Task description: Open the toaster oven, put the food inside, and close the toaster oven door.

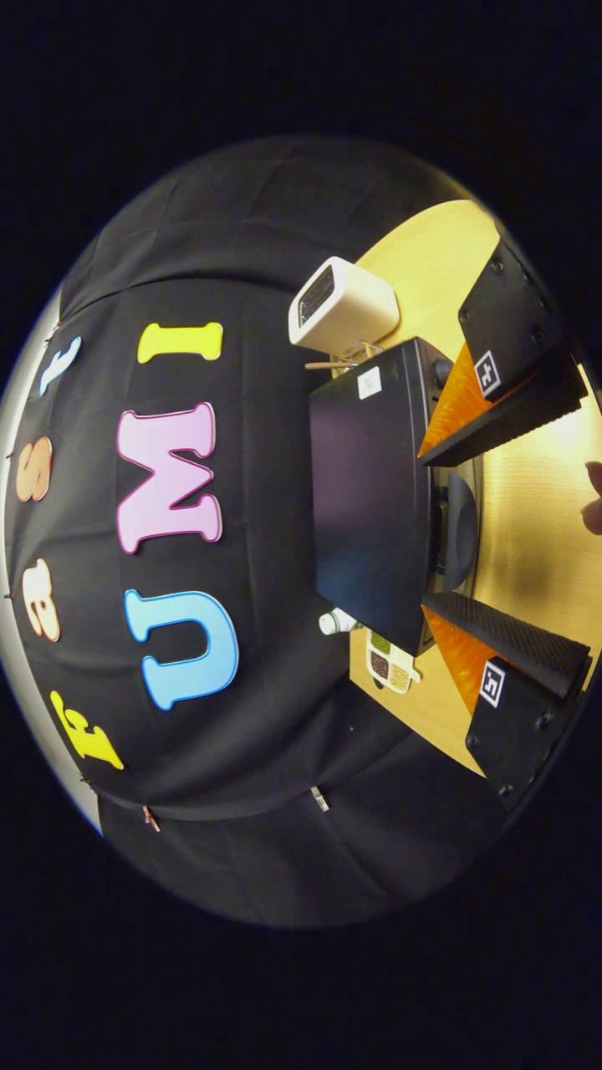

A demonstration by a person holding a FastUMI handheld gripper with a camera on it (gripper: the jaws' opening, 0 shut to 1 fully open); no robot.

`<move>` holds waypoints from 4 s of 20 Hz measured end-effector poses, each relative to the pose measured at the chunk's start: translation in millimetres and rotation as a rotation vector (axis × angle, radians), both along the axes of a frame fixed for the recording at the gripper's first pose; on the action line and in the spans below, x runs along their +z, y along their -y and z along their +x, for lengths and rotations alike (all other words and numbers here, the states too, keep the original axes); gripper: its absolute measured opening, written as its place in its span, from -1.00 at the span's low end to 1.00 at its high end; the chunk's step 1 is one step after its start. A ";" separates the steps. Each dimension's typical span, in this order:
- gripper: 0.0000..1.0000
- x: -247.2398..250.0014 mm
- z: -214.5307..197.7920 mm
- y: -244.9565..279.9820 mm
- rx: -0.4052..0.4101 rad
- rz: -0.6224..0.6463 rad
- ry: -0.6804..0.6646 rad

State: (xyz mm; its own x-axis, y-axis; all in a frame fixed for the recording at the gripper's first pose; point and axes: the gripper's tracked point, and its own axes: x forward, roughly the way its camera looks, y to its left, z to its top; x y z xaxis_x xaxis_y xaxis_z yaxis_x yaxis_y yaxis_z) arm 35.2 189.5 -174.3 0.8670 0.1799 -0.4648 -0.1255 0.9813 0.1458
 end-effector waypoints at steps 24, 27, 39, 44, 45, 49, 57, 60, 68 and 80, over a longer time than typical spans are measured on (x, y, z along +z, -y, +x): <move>0.99 -89.5 -21.6 -8.5 -0.090 -0.106 -0.157; 0.99 -99.2 -40.2 -8.7 -0.080 -0.099 -0.192; 1.00 -177.4 -115.4 -11.9 -0.017 -0.044 -0.470; 1.00 -187.1 -131.7 -7.3 0.018 -0.018 -0.515; 1.00 -187.4 -133.4 -6.2 0.021 -0.013 -0.521; 1.00 -177.1 -138.1 2.1 0.056 0.022 -0.527; 0.99 -125.5 -139.8 62.9 0.106 0.090 -0.529; 0.99 -108.6 -133.2 105.0 0.129 0.039 -0.507; 0.99 -126.3 -135.2 250.0 0.069 -0.029 -0.639; 0.85 -218.4 -117.7 368.4 -0.124 0.061 -0.904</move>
State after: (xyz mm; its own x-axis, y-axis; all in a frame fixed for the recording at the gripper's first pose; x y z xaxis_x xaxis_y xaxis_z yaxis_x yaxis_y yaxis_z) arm -82.5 -178.8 -392.8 0.1924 0.1557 -0.9689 0.1677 0.9676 0.1888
